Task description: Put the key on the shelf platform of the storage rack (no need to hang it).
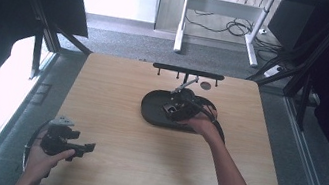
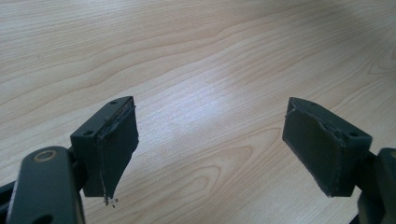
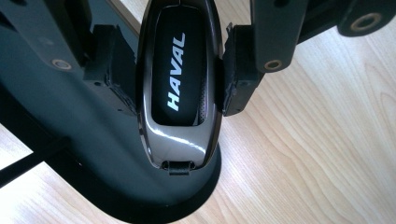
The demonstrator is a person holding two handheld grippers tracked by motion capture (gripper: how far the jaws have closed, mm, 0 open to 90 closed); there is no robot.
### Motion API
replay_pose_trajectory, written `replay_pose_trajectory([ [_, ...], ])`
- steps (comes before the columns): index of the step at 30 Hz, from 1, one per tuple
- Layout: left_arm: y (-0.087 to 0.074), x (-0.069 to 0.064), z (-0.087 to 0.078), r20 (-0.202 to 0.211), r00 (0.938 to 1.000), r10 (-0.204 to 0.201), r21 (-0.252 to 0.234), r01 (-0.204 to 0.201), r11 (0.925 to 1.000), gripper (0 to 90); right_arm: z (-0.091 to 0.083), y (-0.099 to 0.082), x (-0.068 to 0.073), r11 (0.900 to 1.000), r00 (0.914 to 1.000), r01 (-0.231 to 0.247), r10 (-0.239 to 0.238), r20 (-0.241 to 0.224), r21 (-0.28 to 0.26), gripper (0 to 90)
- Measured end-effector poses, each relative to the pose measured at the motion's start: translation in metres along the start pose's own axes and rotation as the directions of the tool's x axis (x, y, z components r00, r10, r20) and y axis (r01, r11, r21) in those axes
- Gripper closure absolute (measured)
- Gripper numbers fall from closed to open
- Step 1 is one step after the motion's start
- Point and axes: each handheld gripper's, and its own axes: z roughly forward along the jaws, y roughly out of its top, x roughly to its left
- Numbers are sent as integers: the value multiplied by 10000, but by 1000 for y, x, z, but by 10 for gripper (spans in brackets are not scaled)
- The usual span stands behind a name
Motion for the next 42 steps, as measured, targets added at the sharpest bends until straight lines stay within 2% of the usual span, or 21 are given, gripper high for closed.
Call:
replay_pose_trajectory([
  [7, 0, -1, 1, 16, 10000, 37, 67, -37, 10000, 184, 13, 2, -11, 9997, 9999, -161, 161, 44, 183, 489],
  [10, 0, 0, 0, -9, 10000, -8, 29, 8, 10000, 184, 24, 2, -16, 9992, 9997, -193, 188, 153, 338, 489],
  [17, 0, 0, 0, -8, 10000, -22, 11, 22, 10000, 184, 41, 3, -18, 9991, 9997, -182, 175, 170, 374, 489],
  [21, 0, 0, 0, -10, 10000, -19, 17, 19, 10000, 184, 52, 0, -22, 9977, 9996, -223, 213, 164, 635, 489],
  [27, 0, 0, 1, -27, 10000, 29, 63, -28, 10000, 184, 56, -8, -32, 9951, 9985, -515, 498, 230, 839, 489],
  [38, 0, 0, 3, -38, 10000, 20, 119, -20, 9999, 184, 67, -26, -50, 9903, 9960, -466, 361, 817, 1306, 488],
  [42, -1, 0, 2, -17, 10000, 1, 108, -1, 9999, 184, 70, -28, -55, 9911, 9953, -553, 451, 857, 1209, 488],
])
